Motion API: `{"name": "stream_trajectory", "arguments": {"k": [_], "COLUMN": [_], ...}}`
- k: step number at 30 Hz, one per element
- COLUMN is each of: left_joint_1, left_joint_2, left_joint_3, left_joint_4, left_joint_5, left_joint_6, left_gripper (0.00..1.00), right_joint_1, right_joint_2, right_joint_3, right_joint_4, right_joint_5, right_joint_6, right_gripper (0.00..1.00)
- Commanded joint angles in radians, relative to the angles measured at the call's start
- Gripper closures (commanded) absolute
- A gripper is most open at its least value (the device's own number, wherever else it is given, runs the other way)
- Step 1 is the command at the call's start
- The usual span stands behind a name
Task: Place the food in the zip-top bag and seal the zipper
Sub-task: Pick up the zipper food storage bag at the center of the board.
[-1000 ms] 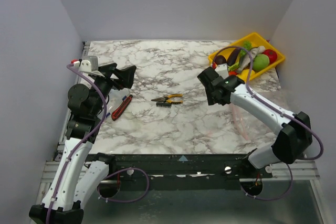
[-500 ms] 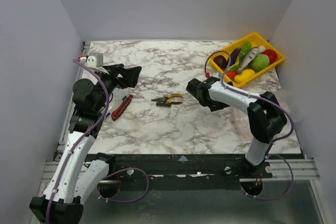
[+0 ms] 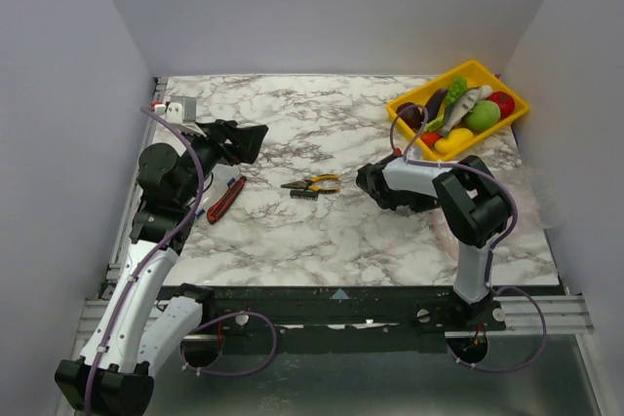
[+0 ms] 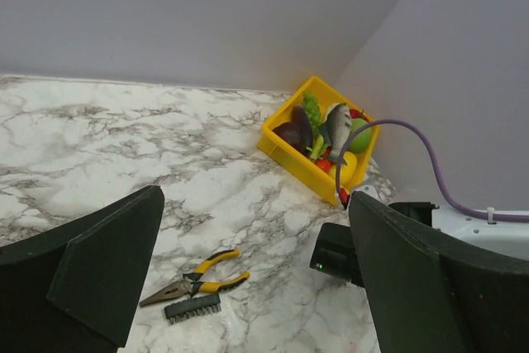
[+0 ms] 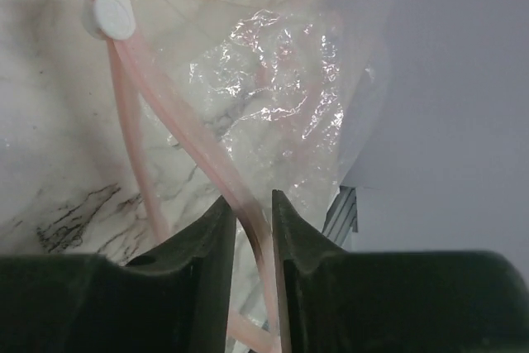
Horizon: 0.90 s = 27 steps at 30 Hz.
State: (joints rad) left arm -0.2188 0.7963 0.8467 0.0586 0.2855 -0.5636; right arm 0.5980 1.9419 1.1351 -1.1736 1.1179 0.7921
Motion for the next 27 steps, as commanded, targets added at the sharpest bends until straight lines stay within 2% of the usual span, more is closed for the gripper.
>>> {"name": "stream_trajectory", "arguments": {"k": [1, 3, 5, 7, 10, 12, 15, 18, 21, 24, 27], "left_joint_1": [-0.013, -0.027, -0.055, -0.100, -0.191, -0.226, -0.271, -0.310, -0.315, -0.318, -0.318], "left_joint_2": [0.018, 0.034, 0.043, 0.045, 0.055, 0.072, 0.098, 0.107, 0.079, 0.049, 0.059], "left_joint_3": [0.025, 0.038, 0.039, 0.024, -0.006, -0.013, 0.030, 0.102, 0.114, 0.118, 0.176], "left_joint_4": [-0.004, -0.018, -0.028, -0.016, 0.005, 0.011, -0.033, -0.130, -0.128, -0.073, -0.090], "left_joint_5": [0.053, 0.076, 0.082, 0.085, 0.032, 0.039, 0.076, 0.063, 0.061, 0.040, -0.002], "left_joint_6": [-0.008, 0.002, 0.001, -0.004, -0.079, -0.107, -0.068, -0.022, -0.016, 0.048, 0.135], "left_gripper": [0.05, 0.05, 0.04, 0.02, 0.02, 0.02, 0.05, 0.09, 0.09, 0.06, 0.05], "right_joint_1": [0.004, 0.003, 0.015, 0.045, 0.057, 0.057, 0.059, 0.059, 0.059, 0.059, 0.059], "right_joint_2": [-0.005, -0.022, -0.070, -0.153, -0.343, -0.465, -0.597, -0.647, -0.676, -0.661, -0.622], "right_joint_3": [0.003, 0.006, 0.006, -0.002, -0.028, -0.049, -0.079, -0.059, -0.042, 0.032, 0.116], "right_joint_4": [-0.011, -0.019, 0.017, 0.115, 0.318, 0.415, 0.490, 0.504, 0.570, 0.634, 0.701], "right_joint_5": [0.121, 0.134, 0.115, 0.023, -0.337, -0.565, -0.798, -0.980, -1.160, -1.253, -1.251], "right_joint_6": [0.112, 0.125, 0.085, -0.033, -0.241, -0.288, -0.299, -0.295, -0.274, -0.254, -0.252], "right_gripper": [0.84, 0.98, 0.99, 0.99, 0.99, 0.99, 0.99, 0.99, 0.99, 0.99, 0.99]}}
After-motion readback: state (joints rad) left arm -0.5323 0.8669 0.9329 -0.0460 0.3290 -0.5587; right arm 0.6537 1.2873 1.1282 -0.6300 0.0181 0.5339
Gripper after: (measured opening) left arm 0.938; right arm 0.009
